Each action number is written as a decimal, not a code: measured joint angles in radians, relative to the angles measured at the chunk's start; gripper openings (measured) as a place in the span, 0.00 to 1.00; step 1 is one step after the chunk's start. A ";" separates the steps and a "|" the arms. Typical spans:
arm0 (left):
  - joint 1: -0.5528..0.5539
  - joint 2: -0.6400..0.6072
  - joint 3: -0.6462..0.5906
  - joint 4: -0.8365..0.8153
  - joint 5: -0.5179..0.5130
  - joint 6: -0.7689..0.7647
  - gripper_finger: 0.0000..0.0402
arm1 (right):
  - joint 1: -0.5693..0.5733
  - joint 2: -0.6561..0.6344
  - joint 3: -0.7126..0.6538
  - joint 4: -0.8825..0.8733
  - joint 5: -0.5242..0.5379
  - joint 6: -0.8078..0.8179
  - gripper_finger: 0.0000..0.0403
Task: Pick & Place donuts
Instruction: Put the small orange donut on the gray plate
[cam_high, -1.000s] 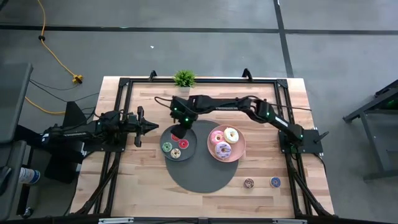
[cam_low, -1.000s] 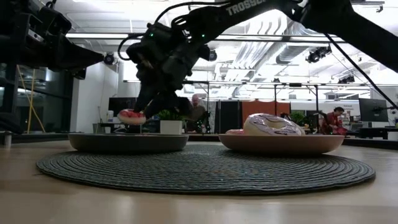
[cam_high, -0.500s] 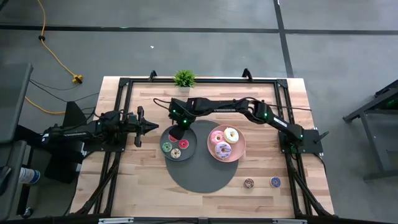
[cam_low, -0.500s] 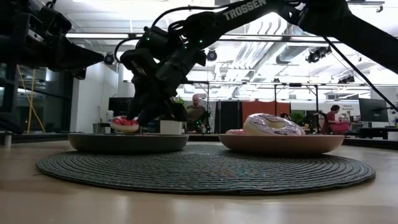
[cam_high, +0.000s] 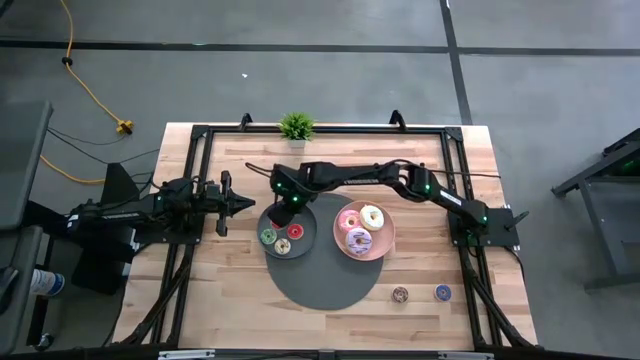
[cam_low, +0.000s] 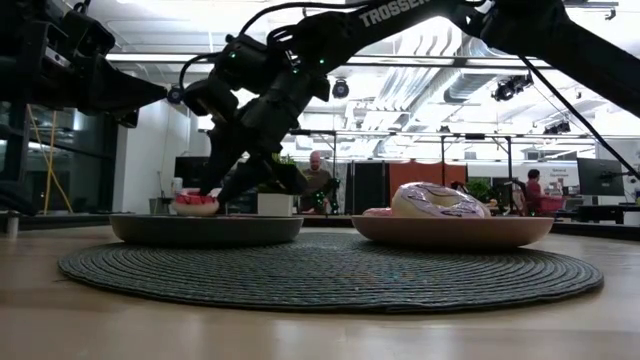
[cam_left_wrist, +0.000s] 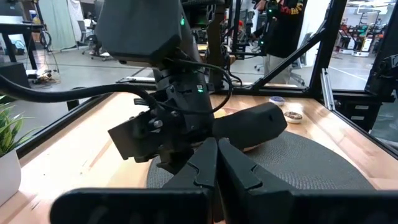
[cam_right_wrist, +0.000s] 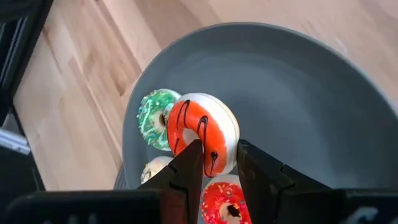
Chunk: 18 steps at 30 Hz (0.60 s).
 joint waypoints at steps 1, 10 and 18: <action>0.000 0.000 0.000 0.000 0.000 0.000 0.01 | 0.002 0.000 0.000 -0.003 0.007 0.001 0.22; 0.000 0.000 0.000 0.000 0.000 0.000 0.01 | 0.019 0.000 0.000 -0.013 0.036 0.037 0.22; 0.000 0.000 0.000 0.000 0.000 0.000 0.01 | 0.030 0.000 -0.014 0.005 0.046 0.052 0.22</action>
